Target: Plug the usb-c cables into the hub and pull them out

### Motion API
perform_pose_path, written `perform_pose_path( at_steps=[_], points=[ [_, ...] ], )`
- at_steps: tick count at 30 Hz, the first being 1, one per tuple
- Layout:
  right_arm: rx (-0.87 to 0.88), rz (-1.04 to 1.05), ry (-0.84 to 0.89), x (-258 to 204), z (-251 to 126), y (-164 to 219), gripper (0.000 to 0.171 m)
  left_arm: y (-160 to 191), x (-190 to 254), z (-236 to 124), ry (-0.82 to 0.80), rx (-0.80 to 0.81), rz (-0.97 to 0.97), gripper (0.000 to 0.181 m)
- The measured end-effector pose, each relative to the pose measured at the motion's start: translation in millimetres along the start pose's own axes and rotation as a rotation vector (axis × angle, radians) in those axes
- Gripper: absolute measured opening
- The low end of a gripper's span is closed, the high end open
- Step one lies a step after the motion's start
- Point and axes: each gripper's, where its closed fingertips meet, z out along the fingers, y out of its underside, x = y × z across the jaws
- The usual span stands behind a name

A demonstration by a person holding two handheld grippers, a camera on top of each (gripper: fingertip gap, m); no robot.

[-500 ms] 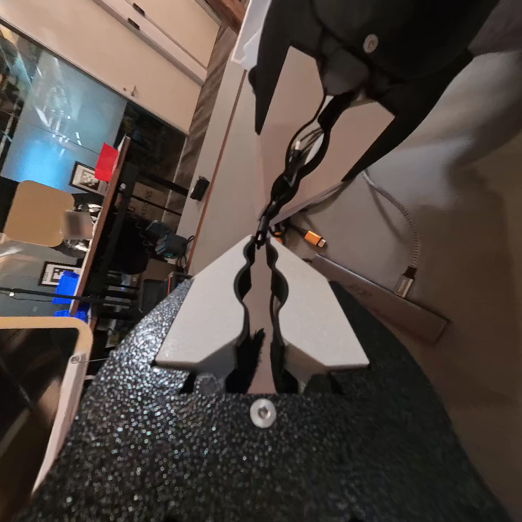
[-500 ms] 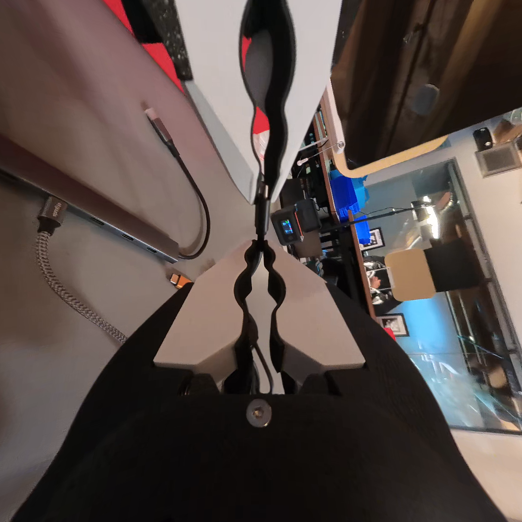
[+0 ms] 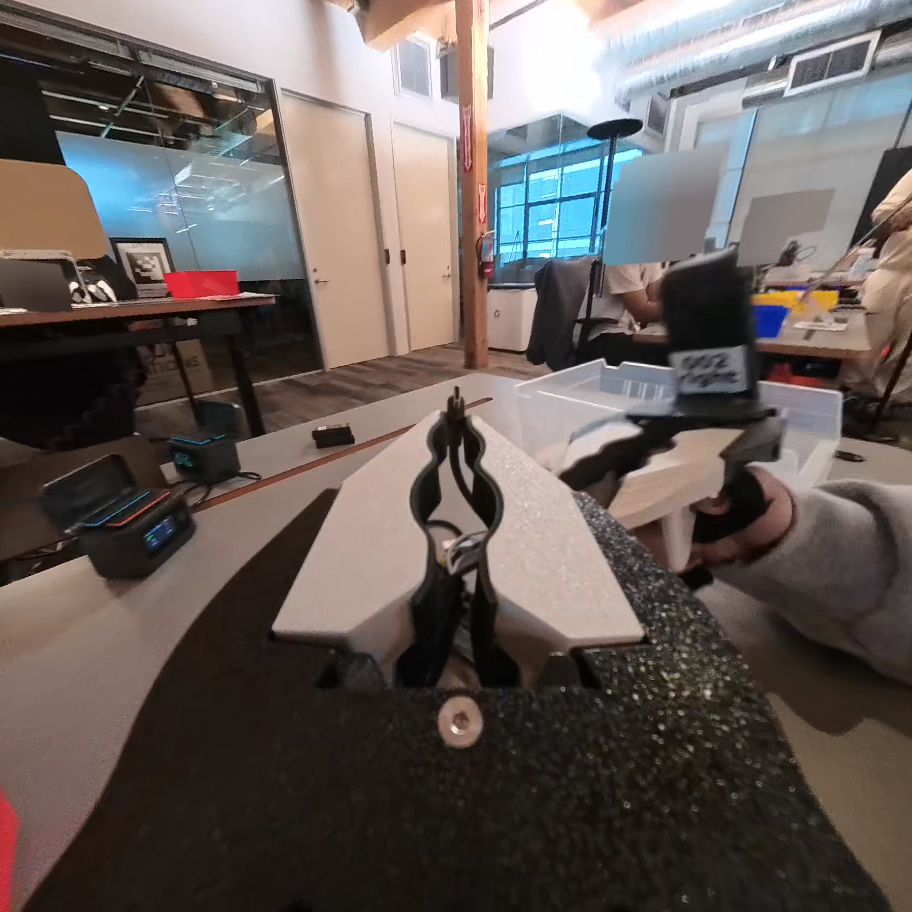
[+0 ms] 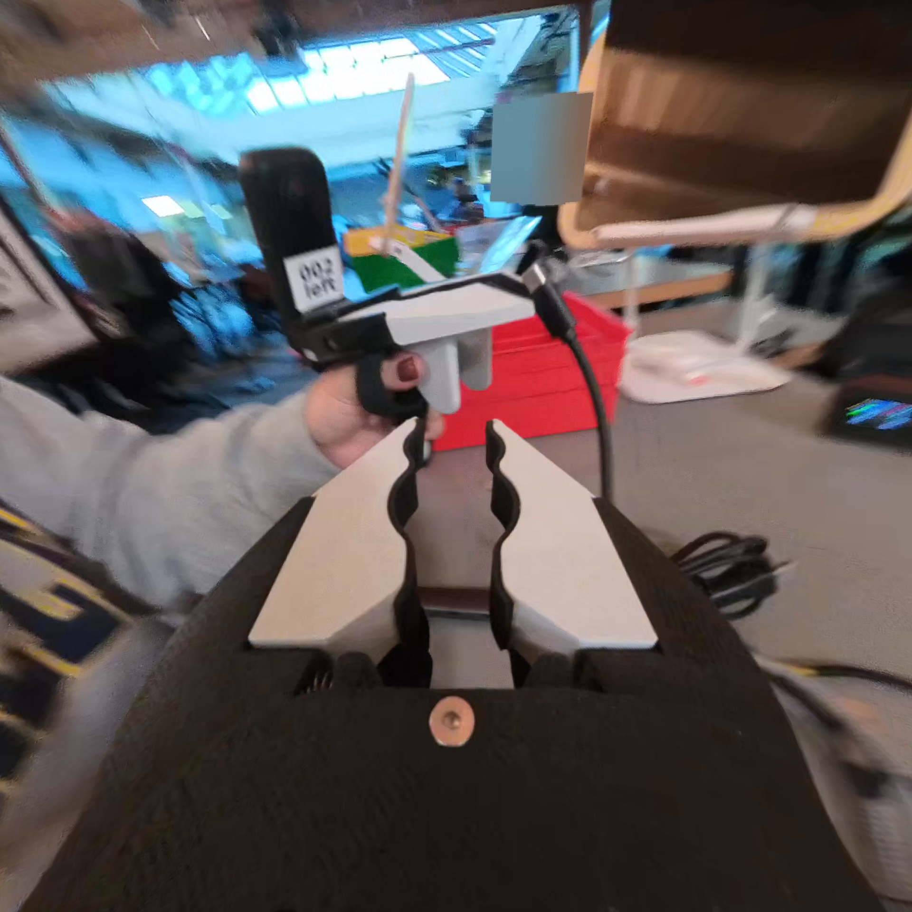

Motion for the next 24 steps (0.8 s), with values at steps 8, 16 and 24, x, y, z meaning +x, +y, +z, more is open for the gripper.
perform_pose_path(
  at_steps=[8,16,24],
  points=[
    [0.389,0.798,-0.190,28.2,-2.9,-15.3,0.043,-9.4,11.1,11.7,0.091,0.075,-0.130,0.002],
    [0.551,1.067,-0.410,21.6,-4.8,-31.9,0.054,-27.2,19.9,16.6,0.158,0.151,-0.190,0.002],
    [0.811,0.789,-0.137,55.7,-64.9,-62.4,0.015,-25.1,25.9,11.9,0.178,0.164,-0.210,0.000]
  ],
)
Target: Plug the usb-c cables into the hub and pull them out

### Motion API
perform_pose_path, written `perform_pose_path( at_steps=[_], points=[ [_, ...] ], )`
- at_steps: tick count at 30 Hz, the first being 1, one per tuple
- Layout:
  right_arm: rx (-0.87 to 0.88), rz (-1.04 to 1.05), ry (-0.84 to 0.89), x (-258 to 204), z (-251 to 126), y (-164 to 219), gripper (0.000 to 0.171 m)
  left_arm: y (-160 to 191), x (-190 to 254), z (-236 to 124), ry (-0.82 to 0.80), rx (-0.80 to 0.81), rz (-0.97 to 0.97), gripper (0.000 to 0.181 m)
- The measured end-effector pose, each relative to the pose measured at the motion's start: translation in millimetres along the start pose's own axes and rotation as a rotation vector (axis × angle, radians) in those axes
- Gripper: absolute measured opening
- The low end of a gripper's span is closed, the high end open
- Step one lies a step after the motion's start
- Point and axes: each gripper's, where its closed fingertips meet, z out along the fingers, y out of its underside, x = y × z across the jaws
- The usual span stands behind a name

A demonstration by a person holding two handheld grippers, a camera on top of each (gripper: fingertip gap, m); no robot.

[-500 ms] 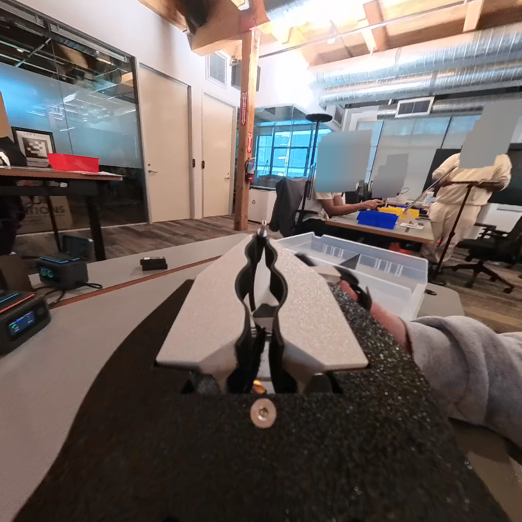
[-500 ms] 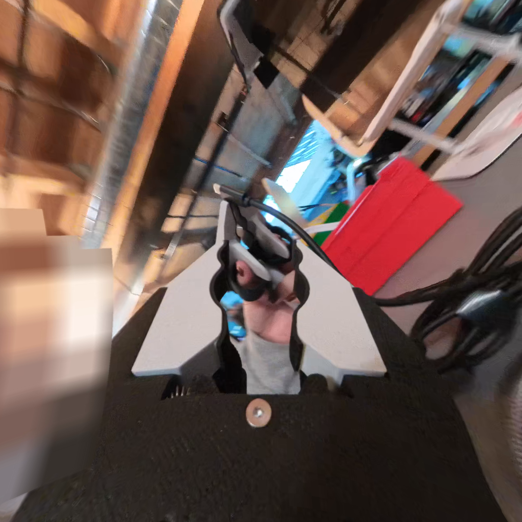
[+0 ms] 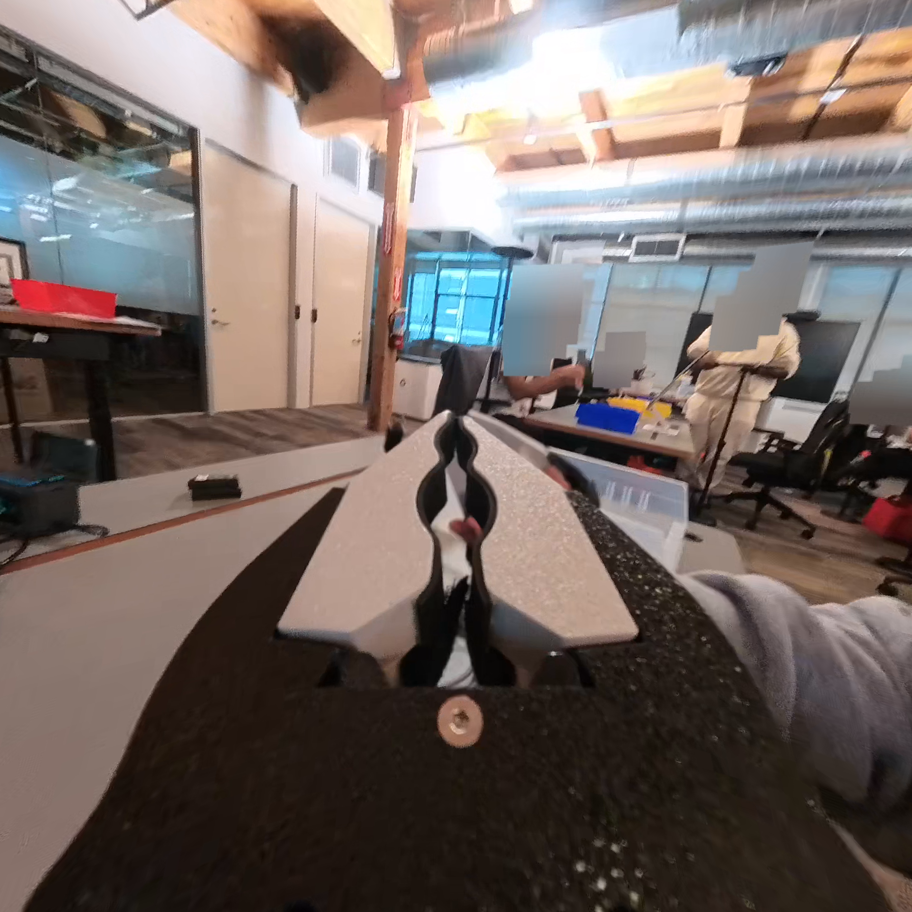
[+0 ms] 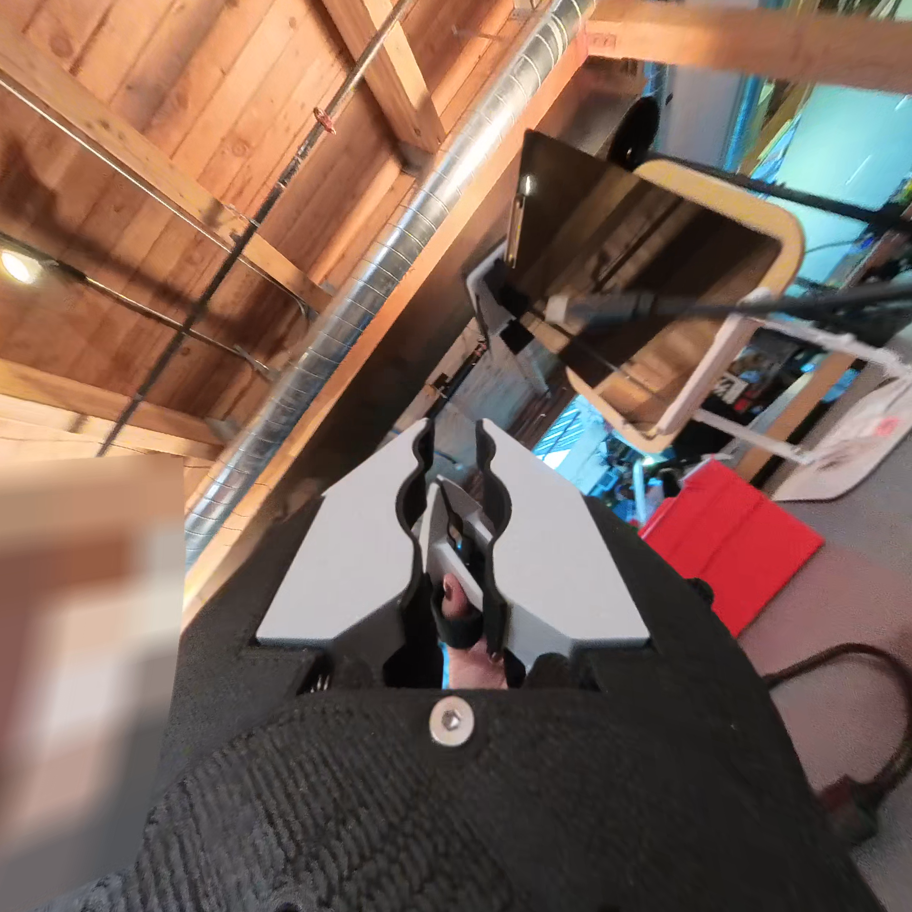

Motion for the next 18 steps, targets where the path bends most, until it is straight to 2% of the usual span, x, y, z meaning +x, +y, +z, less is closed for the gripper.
perform_pose_path(
  at_steps=[3,5,7,10,12,16,18],
  points=[
    [-0.036,-0.072,0.077,9.2,-3.3,-1.2,0.015,27.8,-13.2,0.2,-0.071,-0.129,0.044,0.000],
    [-0.085,-0.191,0.174,18.7,-7.1,-3.3,0.018,45.1,-22.2,-2.4,-0.115,-0.205,0.084,0.000],
    [-0.137,-0.416,0.314,27.1,-13.3,-11.2,0.021,55.2,-25.6,-5.9,-0.127,-0.237,0.110,0.000],
    [-0.229,-0.846,0.646,47.2,-31.9,-37.0,0.027,69.5,-36.5,-10.7,-0.157,-0.288,0.196,0.000],
    [-0.297,-1.021,0.855,63.7,-46.7,-53.5,0.029,79.4,-46.5,-11.1,-0.181,-0.327,0.234,0.000],
    [-0.485,-1.084,1.151,116.6,-79.3,-68.5,0.033,94.3,-64.5,-10.2,-0.230,-0.385,0.328,0.000],
    [-0.558,-1.071,1.248,137.5,-91.6,-76.3,0.029,97.0,-68.6,-11.2,-0.249,-0.385,0.365,0.000]
  ],
)
